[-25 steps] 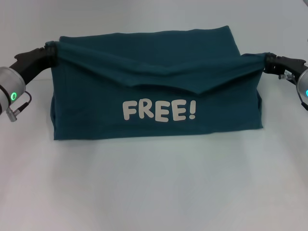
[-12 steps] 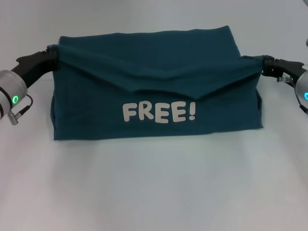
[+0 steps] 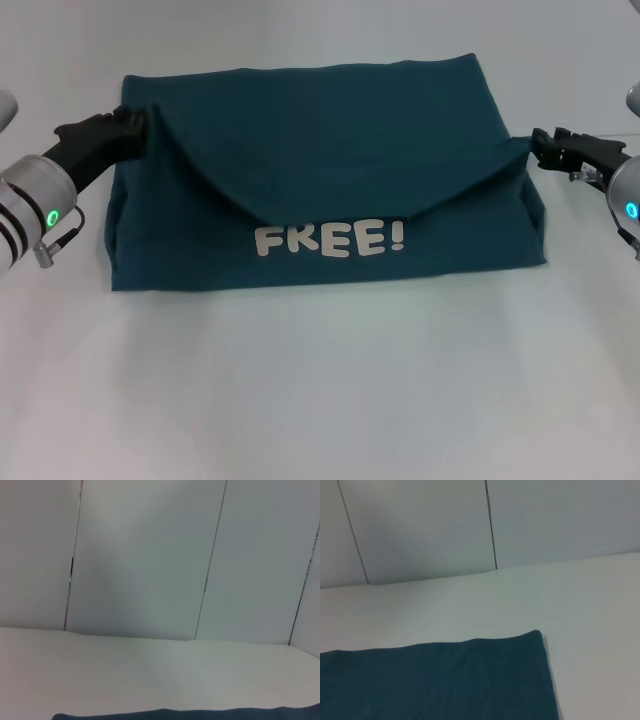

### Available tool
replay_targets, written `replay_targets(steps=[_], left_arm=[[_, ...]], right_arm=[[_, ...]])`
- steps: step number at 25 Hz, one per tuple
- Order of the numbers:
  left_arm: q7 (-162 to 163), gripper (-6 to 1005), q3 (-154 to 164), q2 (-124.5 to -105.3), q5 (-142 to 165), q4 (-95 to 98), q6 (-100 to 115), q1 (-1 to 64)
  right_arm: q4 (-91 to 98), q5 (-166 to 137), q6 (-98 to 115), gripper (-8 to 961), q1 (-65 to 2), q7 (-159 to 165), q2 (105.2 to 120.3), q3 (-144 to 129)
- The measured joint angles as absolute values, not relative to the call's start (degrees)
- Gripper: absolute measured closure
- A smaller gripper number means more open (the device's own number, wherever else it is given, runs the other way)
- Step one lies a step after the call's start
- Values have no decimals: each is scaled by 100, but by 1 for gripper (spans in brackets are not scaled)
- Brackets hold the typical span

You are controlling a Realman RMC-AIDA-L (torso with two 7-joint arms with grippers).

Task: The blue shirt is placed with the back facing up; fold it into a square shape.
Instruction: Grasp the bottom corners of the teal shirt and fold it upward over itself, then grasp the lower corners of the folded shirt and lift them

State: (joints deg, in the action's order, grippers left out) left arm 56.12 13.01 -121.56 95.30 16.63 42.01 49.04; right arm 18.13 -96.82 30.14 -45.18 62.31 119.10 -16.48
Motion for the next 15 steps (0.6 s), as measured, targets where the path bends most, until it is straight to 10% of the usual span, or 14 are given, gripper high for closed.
replay_targets(steps=[8,10,15], left_arm=[[5627,691,1301,-12142,9508,1870,4058,4722],[5716,646,1301,-12141,9507,1948,4083,4599],[6721,481,1930,-12147,9555,2385,4388,4108]], right_arm=[[1907,-9676,3059,609,-4496,6266,11897,-1605],[1907,-9676,3189,368,-4441,6296,11878,-1600],[1908,-9700,3870,336,-4140,6643,11812,-1654]])
